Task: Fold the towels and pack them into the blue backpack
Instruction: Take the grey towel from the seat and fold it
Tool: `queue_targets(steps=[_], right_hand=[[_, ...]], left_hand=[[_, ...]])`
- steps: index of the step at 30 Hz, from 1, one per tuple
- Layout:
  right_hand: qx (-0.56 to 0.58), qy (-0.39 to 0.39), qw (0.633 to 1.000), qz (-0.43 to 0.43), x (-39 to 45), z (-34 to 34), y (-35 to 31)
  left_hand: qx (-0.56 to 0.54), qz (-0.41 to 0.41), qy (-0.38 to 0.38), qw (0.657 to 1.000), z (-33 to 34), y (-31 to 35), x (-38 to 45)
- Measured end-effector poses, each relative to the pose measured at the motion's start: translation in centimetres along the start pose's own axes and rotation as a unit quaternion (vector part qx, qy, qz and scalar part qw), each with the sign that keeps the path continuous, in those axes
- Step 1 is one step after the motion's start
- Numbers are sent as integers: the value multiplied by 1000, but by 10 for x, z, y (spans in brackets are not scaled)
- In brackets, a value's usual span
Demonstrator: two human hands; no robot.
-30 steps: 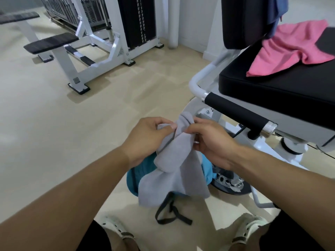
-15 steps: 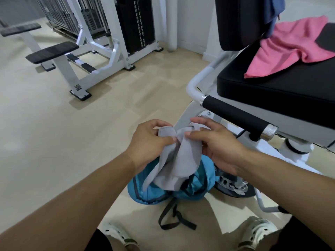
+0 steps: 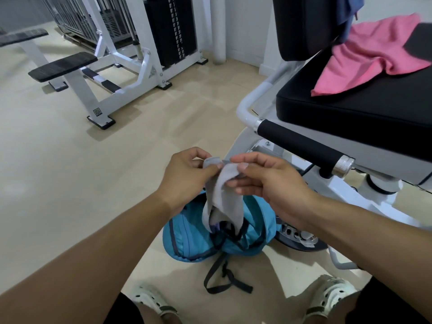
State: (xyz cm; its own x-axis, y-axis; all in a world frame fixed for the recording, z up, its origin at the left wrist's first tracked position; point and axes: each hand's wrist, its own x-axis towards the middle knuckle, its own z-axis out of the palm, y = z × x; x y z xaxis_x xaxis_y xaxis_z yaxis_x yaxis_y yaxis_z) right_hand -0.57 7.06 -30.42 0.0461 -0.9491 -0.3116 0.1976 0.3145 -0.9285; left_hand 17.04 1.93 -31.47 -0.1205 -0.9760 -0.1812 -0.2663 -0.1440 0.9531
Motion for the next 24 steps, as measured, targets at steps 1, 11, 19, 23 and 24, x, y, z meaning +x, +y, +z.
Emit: queue_targets(steps=[1, 11, 19, 23, 24], right_hand=[[-13, -10, 1000, -11, 1, -2, 0], [-543, 66, 816, -186, 9, -17, 4], [-557, -56, 807, -186, 10, -14, 8], [-530, -65, 833, -144, 12, -15, 7], [-517, -66, 842, -141, 13, -16, 7]], left_hand=[[1, 1, -11, 1000, 1, 1, -2], [-33, -45, -110, 992, 3, 1, -6], [-45, -65, -91, 993, 1, -3, -3], [-70, -83, -80, 991, -2, -2, -2], [-73, -85, -80, 990, -2, -2, -2]])
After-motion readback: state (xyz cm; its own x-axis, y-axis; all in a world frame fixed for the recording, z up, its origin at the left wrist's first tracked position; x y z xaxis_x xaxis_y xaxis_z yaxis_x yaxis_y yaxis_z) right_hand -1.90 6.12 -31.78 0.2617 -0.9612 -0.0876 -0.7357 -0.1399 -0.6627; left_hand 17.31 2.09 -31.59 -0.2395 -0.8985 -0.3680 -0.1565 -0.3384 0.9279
